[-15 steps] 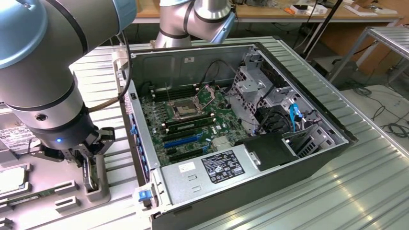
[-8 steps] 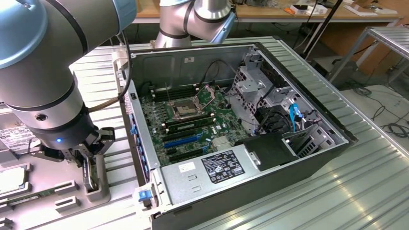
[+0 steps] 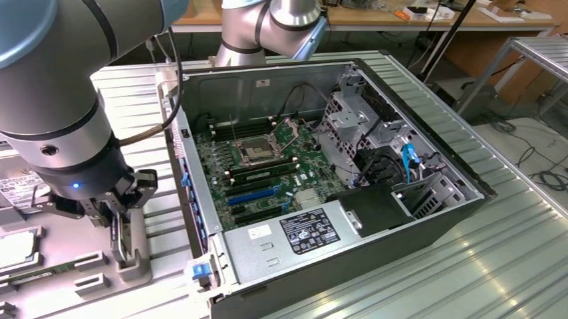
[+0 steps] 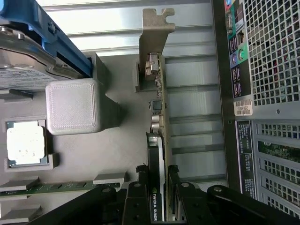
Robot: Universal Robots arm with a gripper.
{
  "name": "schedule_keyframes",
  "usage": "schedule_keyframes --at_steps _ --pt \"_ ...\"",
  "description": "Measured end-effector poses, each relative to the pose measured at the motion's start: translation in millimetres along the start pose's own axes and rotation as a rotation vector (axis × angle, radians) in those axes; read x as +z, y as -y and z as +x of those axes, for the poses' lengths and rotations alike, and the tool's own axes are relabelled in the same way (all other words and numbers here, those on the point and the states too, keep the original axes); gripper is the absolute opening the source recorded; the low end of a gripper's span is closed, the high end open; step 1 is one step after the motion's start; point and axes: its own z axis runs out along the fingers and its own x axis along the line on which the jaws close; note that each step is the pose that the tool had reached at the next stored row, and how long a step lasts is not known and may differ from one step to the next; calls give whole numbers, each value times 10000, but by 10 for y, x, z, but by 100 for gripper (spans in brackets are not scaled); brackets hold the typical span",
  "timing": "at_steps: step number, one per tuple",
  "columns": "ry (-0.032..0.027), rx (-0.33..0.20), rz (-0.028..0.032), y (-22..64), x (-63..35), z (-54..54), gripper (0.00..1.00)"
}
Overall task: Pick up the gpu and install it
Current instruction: 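Pick up the gpu and move the gpu toward the slot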
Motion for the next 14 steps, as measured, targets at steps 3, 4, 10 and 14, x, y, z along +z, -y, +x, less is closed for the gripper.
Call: schedule_keyframes --at_steps 3,4,10,14 --pt "-4 0 -1 -6 -64 -2 27" --pt "-5 0 -1 -8 -89 -3 27" --pt "-11 1 0 -19 -226 -6 27" --pt "-14 1 0 -25 -294 -8 27"
